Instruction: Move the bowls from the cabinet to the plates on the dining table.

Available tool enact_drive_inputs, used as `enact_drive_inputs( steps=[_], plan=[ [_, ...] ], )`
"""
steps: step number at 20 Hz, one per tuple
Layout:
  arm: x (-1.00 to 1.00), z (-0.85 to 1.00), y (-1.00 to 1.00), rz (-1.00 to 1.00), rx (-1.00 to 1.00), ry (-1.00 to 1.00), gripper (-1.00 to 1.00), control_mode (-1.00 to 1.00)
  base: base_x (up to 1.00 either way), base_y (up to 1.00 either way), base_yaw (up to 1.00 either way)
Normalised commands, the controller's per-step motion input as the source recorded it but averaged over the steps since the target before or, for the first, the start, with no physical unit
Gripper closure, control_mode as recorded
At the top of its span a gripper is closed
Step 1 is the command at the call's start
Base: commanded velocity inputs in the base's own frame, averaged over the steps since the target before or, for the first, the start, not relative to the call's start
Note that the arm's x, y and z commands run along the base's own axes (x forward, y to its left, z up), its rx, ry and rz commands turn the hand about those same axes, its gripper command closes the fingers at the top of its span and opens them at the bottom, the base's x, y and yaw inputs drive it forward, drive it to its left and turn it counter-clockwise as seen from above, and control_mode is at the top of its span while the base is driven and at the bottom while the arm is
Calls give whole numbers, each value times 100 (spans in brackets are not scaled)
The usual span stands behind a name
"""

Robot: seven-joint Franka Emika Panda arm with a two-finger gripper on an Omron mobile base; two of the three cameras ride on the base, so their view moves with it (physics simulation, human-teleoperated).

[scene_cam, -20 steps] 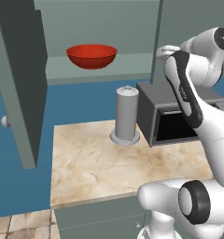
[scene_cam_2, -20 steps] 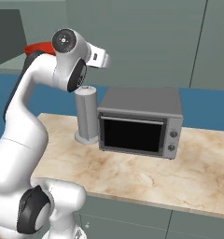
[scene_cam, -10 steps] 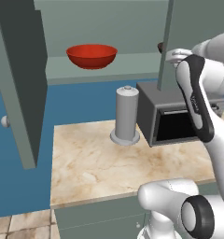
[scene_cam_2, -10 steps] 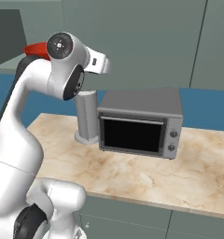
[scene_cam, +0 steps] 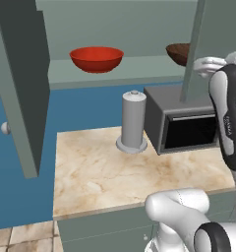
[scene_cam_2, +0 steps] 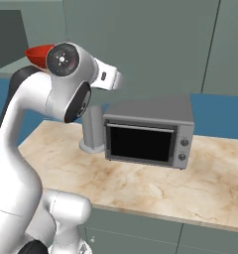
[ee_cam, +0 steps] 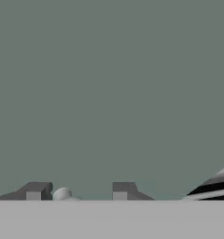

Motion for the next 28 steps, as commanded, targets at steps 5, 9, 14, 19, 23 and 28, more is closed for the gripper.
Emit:
enact_drive_inputs(
  steps=[5,9,14,19,23,28],
  plan=[
    [-71,0,-76,0,2,0,100,-100,0,0,0],
    [-66,0,-73,0,1,0,100,-100,0,0,0],
    [-60,0,-70,0,0,0,100,-100,0,0,0],
    [-30,0,-26,0,1,0,100,-100,0,0,0],
    [-10,0,0,0,0,0,-100,-100,0,0,0],
    [-52,0,0,0,0,-1,-100,-100,0,0,0]
  ],
)
